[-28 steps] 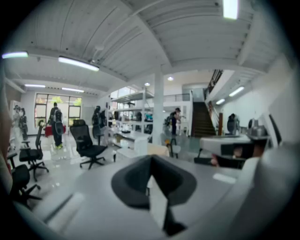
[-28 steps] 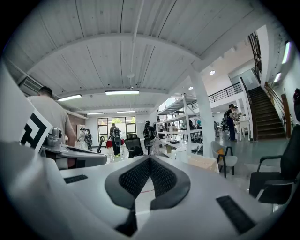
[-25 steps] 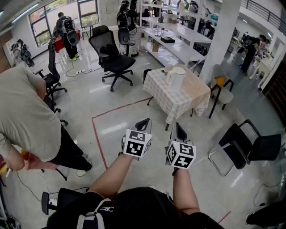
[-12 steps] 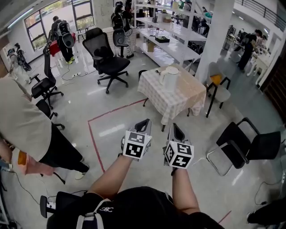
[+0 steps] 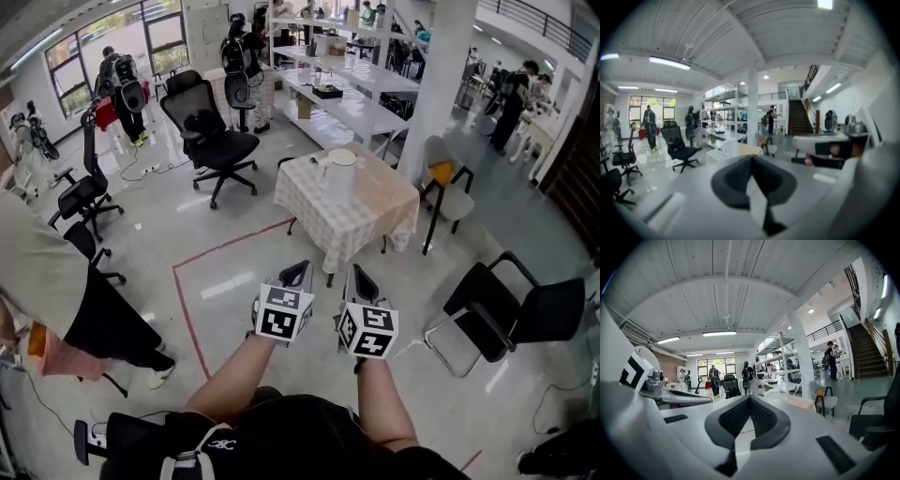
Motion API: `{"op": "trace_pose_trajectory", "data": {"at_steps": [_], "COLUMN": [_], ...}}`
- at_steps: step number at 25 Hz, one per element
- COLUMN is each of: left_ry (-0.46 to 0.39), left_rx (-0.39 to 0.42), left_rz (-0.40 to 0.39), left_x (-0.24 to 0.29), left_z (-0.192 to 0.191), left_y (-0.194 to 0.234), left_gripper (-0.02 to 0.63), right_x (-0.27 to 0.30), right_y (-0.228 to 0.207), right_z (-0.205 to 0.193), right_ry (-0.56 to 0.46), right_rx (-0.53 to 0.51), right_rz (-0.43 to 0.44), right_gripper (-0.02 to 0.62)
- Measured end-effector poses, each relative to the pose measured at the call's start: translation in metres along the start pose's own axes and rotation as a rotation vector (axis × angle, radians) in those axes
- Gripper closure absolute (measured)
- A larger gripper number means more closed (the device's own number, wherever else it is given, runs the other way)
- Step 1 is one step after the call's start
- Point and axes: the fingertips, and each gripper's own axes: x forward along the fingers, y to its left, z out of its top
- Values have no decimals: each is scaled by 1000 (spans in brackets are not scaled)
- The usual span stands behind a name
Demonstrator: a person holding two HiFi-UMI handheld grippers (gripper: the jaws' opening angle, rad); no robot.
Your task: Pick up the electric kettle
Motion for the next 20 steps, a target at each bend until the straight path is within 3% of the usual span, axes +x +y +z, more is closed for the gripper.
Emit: {"op": "trace_pose_trajectory", "data": {"at_steps": [10, 20], "left_ry": [17, -4], "left_rx": [-15, -18], "left_rz": [5, -7], "left_x": [37, 97], "left_z": [0, 7], "left_y": [6, 44], "left_gripper": [605, 604], "right_x": [26, 94], "right_y": [-24, -40], "right_z": [-11, -10], "right_ry": [39, 25], "right_rx": [23, -5], "right_rz": [21, -7], "right_gripper": [597, 598]}}
